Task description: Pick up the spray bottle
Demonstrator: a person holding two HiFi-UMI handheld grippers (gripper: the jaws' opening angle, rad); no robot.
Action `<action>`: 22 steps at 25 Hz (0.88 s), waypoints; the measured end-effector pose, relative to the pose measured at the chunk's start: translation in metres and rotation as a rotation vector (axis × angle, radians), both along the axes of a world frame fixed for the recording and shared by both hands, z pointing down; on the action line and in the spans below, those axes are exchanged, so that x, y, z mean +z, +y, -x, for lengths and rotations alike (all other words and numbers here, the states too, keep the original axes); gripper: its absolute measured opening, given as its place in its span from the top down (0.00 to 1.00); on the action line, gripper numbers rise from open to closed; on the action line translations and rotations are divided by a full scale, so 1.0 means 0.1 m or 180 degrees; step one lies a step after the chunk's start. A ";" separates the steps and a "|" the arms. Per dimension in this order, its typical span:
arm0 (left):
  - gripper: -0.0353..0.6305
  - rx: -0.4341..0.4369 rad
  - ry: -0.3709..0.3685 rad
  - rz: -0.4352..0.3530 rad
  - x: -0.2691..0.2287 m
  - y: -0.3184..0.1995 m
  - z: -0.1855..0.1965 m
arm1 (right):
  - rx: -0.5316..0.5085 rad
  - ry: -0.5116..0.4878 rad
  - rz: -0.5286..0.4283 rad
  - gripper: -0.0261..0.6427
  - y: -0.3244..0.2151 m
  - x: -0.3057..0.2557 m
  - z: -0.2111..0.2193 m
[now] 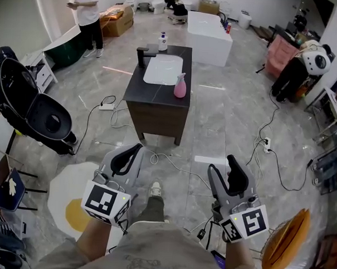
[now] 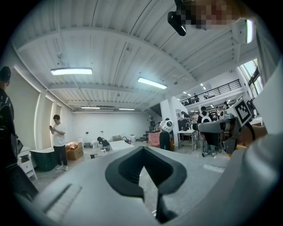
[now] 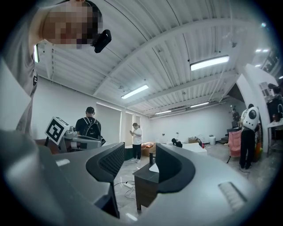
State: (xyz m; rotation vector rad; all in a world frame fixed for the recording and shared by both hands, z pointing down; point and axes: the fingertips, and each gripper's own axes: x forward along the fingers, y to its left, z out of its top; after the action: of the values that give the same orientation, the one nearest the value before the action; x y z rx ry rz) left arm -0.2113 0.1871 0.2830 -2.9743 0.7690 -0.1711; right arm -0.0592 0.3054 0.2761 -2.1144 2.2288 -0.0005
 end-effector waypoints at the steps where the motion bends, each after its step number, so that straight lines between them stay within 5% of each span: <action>1: 0.94 -0.0004 0.0000 0.0008 0.02 -0.09 -0.02 | -0.0004 0.0002 0.0018 0.61 -0.09 0.01 -0.02; 22: 0.94 0.0255 -0.0001 0.0107 0.07 -2.56 -0.81 | 0.0040 0.0070 0.0224 0.60 -2.63 0.01 -0.60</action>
State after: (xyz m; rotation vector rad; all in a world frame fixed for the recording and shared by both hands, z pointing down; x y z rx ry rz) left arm -0.1301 -0.0688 0.2896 -3.0300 0.6519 -0.1820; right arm 0.0008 0.0429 0.2767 -2.1742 2.2603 -0.0560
